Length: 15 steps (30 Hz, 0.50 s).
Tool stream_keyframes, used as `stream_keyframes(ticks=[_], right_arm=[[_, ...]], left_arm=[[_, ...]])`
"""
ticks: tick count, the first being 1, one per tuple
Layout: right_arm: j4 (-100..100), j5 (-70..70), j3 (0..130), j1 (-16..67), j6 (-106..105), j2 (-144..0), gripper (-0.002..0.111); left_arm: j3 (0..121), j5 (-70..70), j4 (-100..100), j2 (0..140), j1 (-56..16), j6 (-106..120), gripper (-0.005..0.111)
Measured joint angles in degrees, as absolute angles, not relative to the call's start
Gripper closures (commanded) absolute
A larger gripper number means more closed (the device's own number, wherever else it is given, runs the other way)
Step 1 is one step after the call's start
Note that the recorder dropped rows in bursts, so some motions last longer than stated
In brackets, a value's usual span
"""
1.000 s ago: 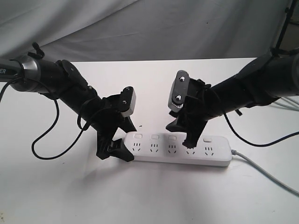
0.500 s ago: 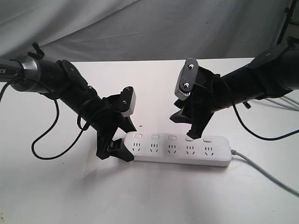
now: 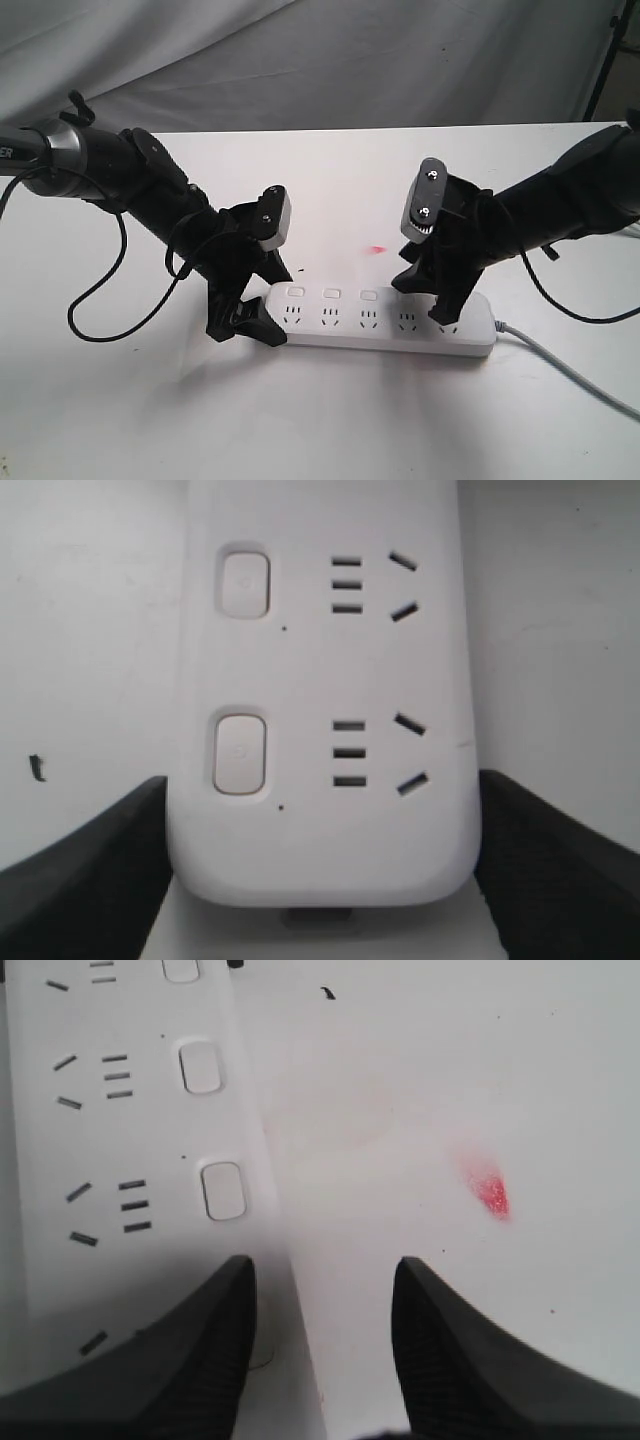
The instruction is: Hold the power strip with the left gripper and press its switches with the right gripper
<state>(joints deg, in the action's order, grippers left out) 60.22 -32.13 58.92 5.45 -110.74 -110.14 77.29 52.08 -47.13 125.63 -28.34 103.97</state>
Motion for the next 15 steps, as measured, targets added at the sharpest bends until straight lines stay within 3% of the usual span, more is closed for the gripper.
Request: stream_keyframes(ticks=[15], right_arm=[[60.6,-30.9,58.9,5.4,-112.7,-110.5,0.067]], left_arm=[[77.3,52.1,-47.1,125.6,-28.3,104.0,0.04]])
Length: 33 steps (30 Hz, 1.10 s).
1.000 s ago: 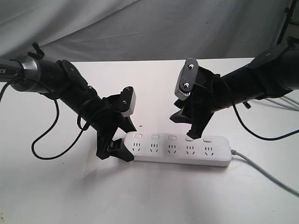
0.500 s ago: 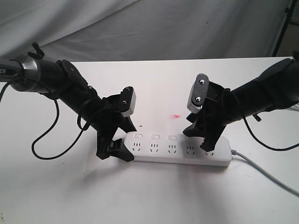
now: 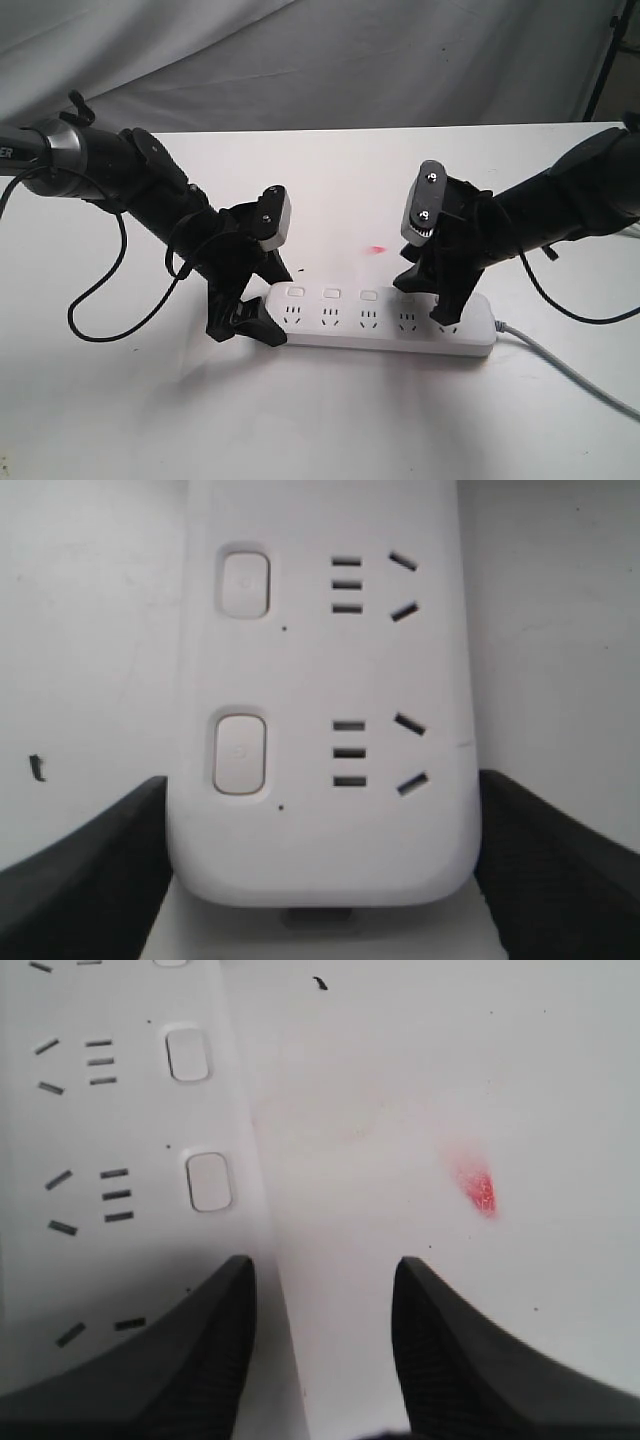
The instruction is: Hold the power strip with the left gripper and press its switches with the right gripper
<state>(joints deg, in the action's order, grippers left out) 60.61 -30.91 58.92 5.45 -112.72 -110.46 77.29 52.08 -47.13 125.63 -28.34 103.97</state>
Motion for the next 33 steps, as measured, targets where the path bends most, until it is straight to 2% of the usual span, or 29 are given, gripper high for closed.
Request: stream_keyframes(ticks=[33], right_arm=[[62.3,-28.5,57.4,5.4,-113.3,-112.2,0.067]], left_arm=[[77.3,52.1,-47.1,125.6,-28.3,104.0,0.04]])
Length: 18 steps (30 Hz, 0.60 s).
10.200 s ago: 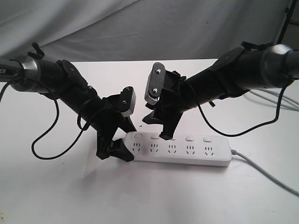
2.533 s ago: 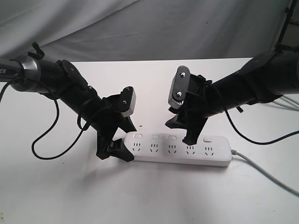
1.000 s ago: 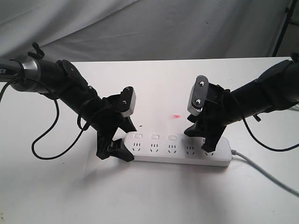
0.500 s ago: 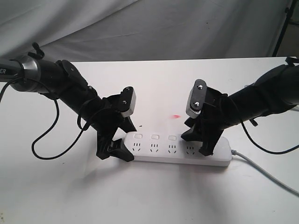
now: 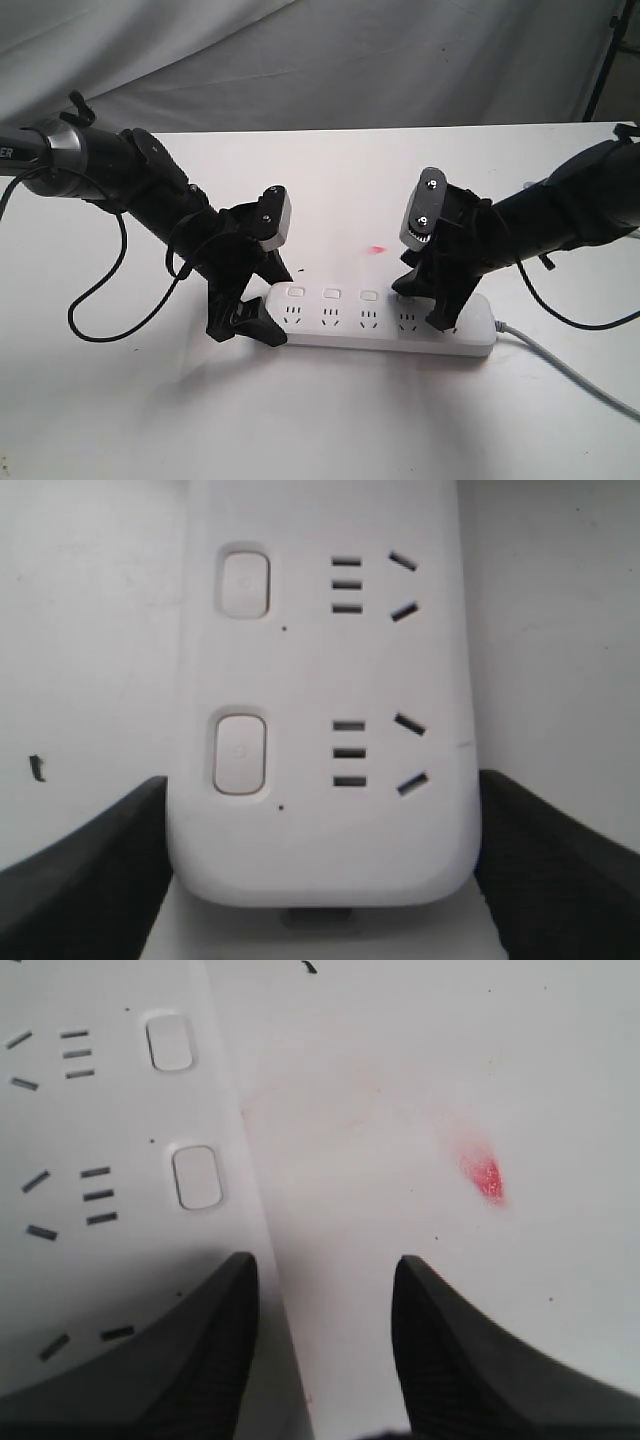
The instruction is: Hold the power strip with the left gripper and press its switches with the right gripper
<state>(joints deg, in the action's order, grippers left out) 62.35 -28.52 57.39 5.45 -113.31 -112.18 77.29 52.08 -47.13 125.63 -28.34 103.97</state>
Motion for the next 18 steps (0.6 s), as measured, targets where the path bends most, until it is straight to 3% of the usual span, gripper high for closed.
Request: stream_keyframes(ticks=[18], right_arm=[[61.9,-28.5,57.2,5.4,-113.3,-112.3,0.067]], left_arm=[[77.3,52.1,-47.1,125.6,-28.3,104.0,0.04]])
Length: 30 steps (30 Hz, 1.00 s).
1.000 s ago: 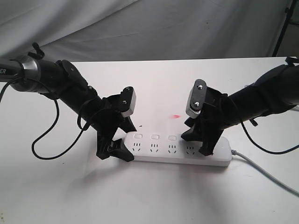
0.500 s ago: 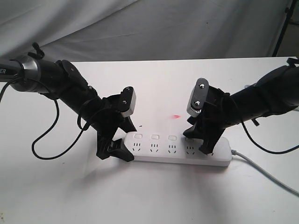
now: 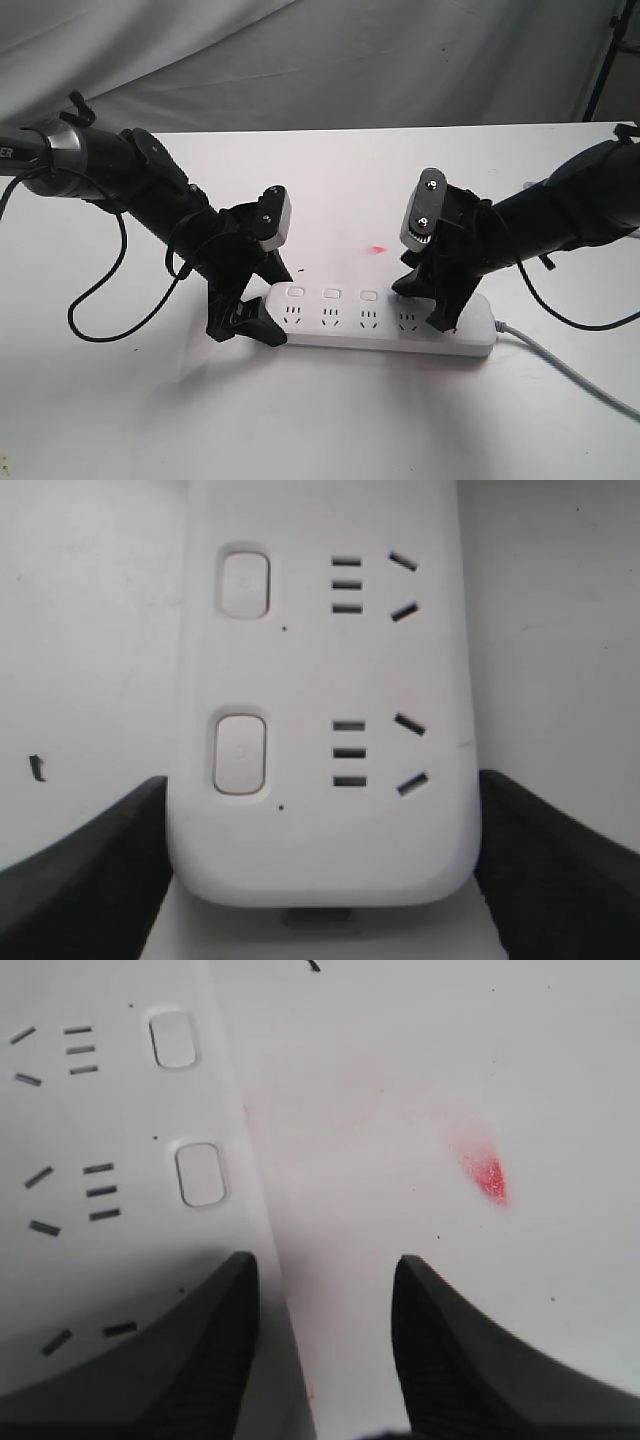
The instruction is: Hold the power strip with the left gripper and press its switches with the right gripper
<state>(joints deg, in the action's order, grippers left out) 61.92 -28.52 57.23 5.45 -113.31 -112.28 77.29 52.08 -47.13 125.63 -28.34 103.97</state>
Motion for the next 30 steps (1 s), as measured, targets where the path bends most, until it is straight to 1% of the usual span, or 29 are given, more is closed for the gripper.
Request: stream_keyframes(ticks=[9,17,30], right_arm=[[62.4,-26.8,55.1,5.3,-114.6,-111.9,0.067],[64.0,-28.0,55.8,5.2,-115.6,-111.5,0.067],[62.4,-27.8,55.5,4.5,-113.9,-103.1,0.067]], left_arm=[[77.3,52.1,-47.1,125.6,-28.3,104.0,0.04],[77.3,52.1,-47.1,125.6,-28.3,104.0,0.04],[77.3,52.1,-47.1,125.6,-28.3,104.0,0.04]])
